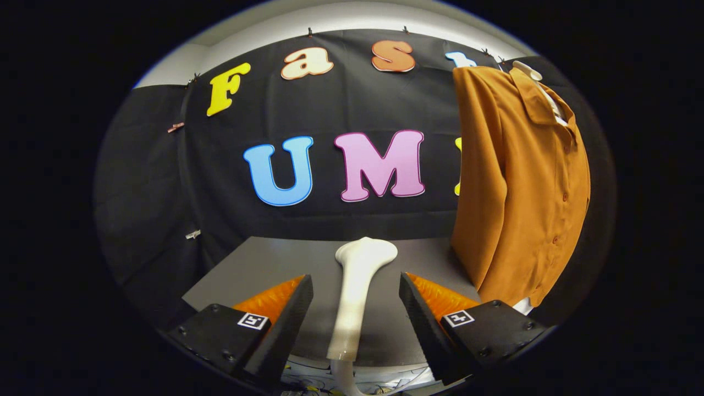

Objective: Iron the clothes twice with a garment steamer, once on the left side and once on the right side.

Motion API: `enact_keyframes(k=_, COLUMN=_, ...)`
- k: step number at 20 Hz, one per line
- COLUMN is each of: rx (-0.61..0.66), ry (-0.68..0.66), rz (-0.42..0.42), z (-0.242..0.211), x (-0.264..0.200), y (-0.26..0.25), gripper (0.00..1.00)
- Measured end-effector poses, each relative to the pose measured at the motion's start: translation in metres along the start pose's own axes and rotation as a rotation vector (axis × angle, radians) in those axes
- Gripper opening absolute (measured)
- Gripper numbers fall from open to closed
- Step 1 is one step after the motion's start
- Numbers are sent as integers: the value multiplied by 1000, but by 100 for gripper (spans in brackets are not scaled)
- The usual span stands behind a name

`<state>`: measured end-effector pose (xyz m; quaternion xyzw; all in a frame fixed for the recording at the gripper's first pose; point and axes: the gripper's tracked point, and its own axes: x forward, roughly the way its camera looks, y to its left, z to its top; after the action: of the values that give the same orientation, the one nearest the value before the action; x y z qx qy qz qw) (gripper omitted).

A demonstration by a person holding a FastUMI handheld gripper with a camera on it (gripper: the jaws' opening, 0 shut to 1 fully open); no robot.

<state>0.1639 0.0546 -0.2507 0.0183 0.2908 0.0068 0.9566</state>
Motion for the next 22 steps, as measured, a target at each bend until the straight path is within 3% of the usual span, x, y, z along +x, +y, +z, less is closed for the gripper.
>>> enact_keyframes(k=5, rx=11, ry=101, rz=0, z=-23, x=33, y=2, gripper=99)
enact_keyframes(k=10, rx=39, ry=243, rz=-53, z=-52, x=59, y=-10, gripper=99)
enact_keyframes(k=17, rx=35, ry=327, rz=-103, z=-72, x=73, y=-13, gripper=98)
enact_keyframes(k=18, rx=44, ry=334, rz=-97, z=-73, x=74, y=-13, gripper=92)
enact_keyframes(k=22, rx=50, ry=340, rz=-85, z=-71, x=74, y=-6, gripper=45)
